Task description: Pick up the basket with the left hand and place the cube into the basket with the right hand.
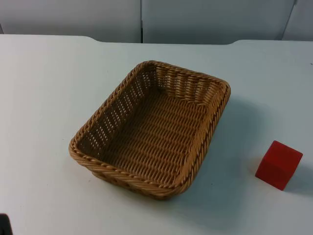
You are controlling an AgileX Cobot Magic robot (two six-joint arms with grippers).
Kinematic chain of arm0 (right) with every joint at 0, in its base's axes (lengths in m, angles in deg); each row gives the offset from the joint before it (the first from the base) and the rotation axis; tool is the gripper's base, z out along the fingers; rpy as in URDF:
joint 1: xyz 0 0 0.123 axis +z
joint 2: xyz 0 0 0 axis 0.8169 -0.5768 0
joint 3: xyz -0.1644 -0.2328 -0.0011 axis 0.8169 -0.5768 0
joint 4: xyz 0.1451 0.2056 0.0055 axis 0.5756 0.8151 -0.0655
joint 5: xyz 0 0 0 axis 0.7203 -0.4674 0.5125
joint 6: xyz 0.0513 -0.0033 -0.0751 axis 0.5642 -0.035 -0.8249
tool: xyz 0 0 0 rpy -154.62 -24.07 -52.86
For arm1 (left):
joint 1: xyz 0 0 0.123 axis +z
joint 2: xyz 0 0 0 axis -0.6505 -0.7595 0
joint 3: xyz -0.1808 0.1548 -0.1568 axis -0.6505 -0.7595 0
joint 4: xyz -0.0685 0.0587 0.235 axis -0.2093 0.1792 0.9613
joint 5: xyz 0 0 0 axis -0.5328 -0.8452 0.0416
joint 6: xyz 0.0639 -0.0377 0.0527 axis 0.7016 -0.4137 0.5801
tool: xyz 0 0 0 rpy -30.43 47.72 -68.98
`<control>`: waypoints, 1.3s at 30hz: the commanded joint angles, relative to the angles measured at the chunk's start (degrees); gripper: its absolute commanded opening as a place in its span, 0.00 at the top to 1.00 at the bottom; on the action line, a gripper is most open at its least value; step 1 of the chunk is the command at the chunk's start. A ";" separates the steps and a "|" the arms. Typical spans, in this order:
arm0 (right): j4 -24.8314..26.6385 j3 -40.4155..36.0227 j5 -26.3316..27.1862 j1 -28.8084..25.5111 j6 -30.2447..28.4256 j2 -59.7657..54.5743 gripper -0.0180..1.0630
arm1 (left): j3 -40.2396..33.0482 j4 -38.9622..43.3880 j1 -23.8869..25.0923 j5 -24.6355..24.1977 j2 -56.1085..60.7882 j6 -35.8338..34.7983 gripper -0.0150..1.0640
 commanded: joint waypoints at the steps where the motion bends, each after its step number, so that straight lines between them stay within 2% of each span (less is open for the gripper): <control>1: 0.27 -0.33 0.64 -0.36 -0.34 0.16 0.99 | -0.12 -0.47 -0.01 0.35 0.24 -0.29 0.99; 5: 0.27 -0.33 0.64 -0.36 -0.34 0.16 0.99 | 0.95 -5.11 -0.01 1.90 -3.29 0.01 0.99; 7: 0.27 -0.33 0.64 -0.36 -0.34 0.16 0.99 | 2.87 -15.64 -0.01 5.26 -14.20 8.58 0.99; 9: 0.27 -0.33 0.64 -0.36 -0.34 0.16 0.99 | 5.78 -25.15 -0.01 5.45 -24.58 16.27 0.99; 10: 0.27 -0.33 0.64 -0.36 -0.34 0.16 0.99 | 5.78 -25.15 -0.01 5.45 -24.58 16.27 0.99; 14: 0.27 -0.33 0.64 -0.36 -0.34 0.16 0.99 | 13.35 -39.45 -0.01 3.34 -45.64 29.60 0.99; 15: 0.27 -0.33 0.64 -0.36 -0.34 0.16 0.99 | 13.35 -39.45 -0.01 3.34 -45.64 29.60 0.99; 17: 0.27 -0.33 0.64 -0.36 -0.34 0.16 0.99 | 16.97 -43.30 -0.01 3.34 -56.54 34.91 0.97; 19: 0.27 -0.33 0.64 -0.36 -0.34 0.16 0.99 | 19.82 -44.27 -0.11 3.84 -64.25 37.05 0.88; 20: 0.27 -0.33 0.64 -0.36 -0.34 0.16 0.99 | 19.82 -44.27 -0.11 3.84 -64.25 37.05 0.88; 21: 0.27 -0.33 0.64 -0.36 -0.34 0.16 0.99 | 22.17 -44.27 -0.41 4.48 -70.58 37.33 0.77; 22: 0.27 -0.33 0.64 -0.36 -0.34 0.16 0.99 | 23.13 -44.27 -0.71 4.98 -72.57 37.33 0.70; 23: 0.27 -0.33 0.64 -0.36 -0.34 0.16 0.99 | 24.61 -44.27 -1.49 6.31 -77.41 37.72 0.55; 24: 0.27 -0.33 0.64 -0.36 -0.34 0.16 0.99 | 25.75 -44.16 -1.88 7.39 -80.73 38.02 0.45; 25: 0.27 -0.33 0.64 -0.36 -0.34 0.16 0.99 | 25.75 -44.16 -1.88 7.39 -80.73 38.02 0.45; 27: 0.27 -0.33 0.64 -0.36 -0.34 0.16 0.99 | 27.52 -43.31 -3.31 11.97 -86.58 38.34 0.35; 30: 0.27 -0.33 0.64 -0.36 -0.34 0.16 0.99 | 30.00 -39.02 -4.90 18.27 -93.42 39.18 0.35; 31: 0.27 -0.33 0.64 -0.36 -0.34 0.16 0.99 | 30.00 -39.02 -4.90 18.27 -93.42 39.18 0.35; 34: 0.27 -0.33 0.64 -0.36 -0.34 0.16 0.99 | 31.91 -36.32 -5.73 23.82 -99.01 39.06 0.35; 39: 0.27 -0.33 0.64 -0.36 -0.34 0.16 0.99 | 33.72 -35.86 -5.73 27.71 -103.50 39.19 0.35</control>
